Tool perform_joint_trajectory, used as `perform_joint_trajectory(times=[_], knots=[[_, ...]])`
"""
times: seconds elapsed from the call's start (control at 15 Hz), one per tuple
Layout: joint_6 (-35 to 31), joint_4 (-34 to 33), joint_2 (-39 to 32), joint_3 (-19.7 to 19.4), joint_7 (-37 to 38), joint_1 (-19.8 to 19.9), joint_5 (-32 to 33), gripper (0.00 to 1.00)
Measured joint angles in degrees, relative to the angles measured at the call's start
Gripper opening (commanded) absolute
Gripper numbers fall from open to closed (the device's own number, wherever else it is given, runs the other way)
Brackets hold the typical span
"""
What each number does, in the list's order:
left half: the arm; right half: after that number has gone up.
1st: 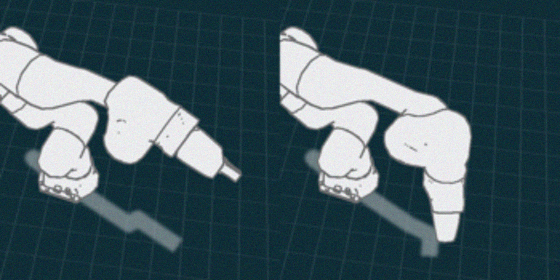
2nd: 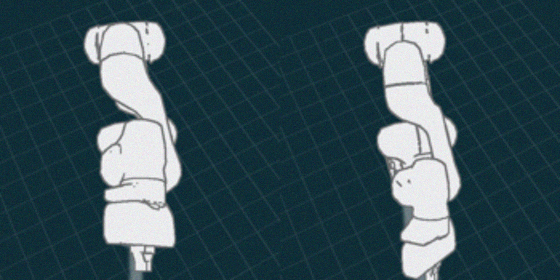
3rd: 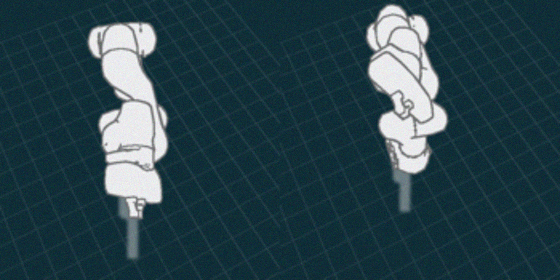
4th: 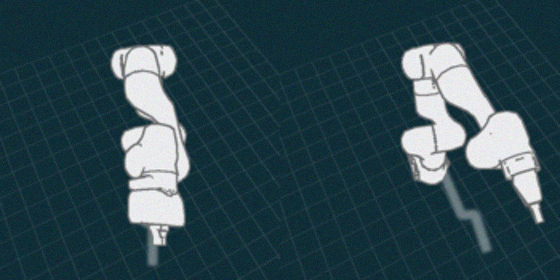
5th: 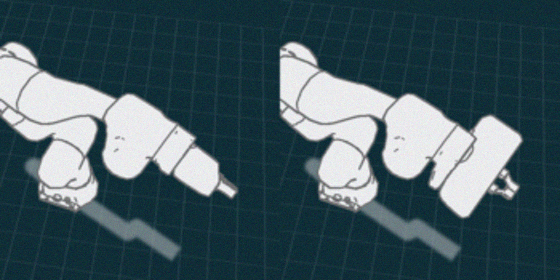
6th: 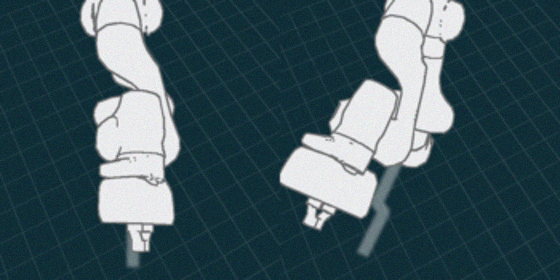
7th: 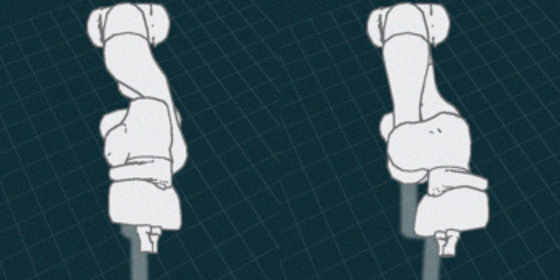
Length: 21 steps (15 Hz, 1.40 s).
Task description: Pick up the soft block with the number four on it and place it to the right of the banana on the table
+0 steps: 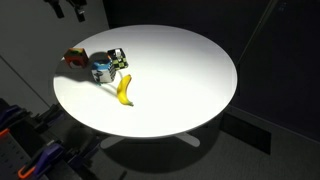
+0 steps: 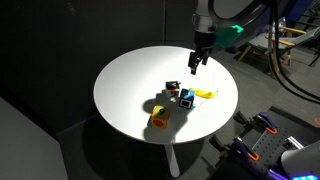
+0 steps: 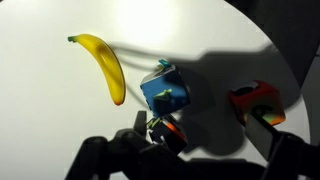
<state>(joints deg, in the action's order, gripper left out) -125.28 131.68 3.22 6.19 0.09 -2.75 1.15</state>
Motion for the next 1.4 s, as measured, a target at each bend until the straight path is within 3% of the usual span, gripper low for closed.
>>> perform_joint_trajectory(times=[0.6, 1.4], knots=[[-3.4, -1.1, -4.9, -3.1, -12.7, 0.2, 0.1, 1.00], [-4.2, -1.0, -6.4, -3.4, -13.5, 0.2, 0.1, 1.00]])
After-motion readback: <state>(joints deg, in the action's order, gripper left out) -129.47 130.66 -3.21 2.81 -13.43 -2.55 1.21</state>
